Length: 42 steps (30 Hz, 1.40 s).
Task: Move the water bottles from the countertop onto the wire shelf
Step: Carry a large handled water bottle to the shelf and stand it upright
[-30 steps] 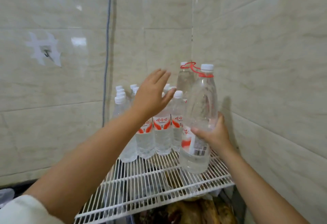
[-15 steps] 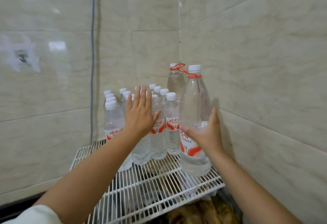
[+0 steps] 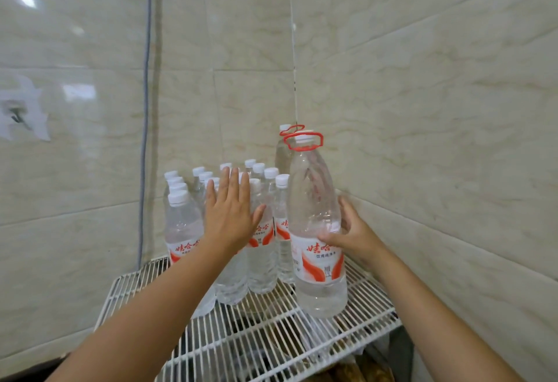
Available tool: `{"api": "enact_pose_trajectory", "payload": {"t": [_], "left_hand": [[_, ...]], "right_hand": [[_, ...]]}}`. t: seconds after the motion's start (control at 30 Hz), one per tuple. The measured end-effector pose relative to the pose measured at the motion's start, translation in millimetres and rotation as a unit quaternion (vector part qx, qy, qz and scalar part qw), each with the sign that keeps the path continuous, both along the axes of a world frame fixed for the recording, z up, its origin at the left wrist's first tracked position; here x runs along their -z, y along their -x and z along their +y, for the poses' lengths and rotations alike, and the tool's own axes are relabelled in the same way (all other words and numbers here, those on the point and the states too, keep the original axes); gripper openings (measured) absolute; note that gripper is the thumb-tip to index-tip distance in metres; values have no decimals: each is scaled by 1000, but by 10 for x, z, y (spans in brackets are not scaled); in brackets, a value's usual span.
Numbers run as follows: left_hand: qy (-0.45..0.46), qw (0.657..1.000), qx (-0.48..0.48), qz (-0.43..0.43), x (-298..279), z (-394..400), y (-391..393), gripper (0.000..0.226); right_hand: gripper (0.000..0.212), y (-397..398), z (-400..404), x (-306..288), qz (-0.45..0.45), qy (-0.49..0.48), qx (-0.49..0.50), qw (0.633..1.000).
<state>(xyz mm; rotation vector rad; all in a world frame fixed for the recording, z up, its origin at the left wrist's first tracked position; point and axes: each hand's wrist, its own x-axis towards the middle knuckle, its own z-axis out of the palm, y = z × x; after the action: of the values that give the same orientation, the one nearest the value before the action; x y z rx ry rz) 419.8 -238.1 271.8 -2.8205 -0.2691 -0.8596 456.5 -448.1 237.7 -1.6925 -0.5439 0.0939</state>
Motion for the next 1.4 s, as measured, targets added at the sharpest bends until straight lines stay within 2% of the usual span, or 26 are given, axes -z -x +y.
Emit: {"api": "enact_pose_trajectory", "payload": {"t": [0.13,0.27,0.43,0.5,0.6,0.8,1.0,1.1,1.23,1.4], "left_hand": [[-6,1000,2,-10,-22,23,-58,69],[-1,1000,3,-16,-12,32,-105,68],[-32,999,10,-40,-2,31,-150,69],[-36,997,26,-65,-12,17,-181,77],[-57,995,34,-71,6,20,-227,90],[-63,995,37,-70,6,24,-274,88],[-74,994,22,-77,39,52,-275,82],[-63,996,14,-67,60,27,-241,81],[-58,997,-6,-49,56,-92,-186,68],[-43,998,-15,-34,39,-312,-202,66]], "right_hand": [[114,310,401,247,-69,8,215,974],[117,360,620,372,-119,74,329,934],[106,150,455,332,-98,3,332,938],[103,44,387,345,-101,-13,338,936],[103,-130,322,375,-122,-1,364,924],[97,-530,329,322,-118,31,417,901],[97,-533,460,416,-143,21,443,885],[95,-496,513,443,-169,33,407,897],[96,-526,482,406,-177,69,352,917],[99,-529,384,378,-117,82,366,920]]}}
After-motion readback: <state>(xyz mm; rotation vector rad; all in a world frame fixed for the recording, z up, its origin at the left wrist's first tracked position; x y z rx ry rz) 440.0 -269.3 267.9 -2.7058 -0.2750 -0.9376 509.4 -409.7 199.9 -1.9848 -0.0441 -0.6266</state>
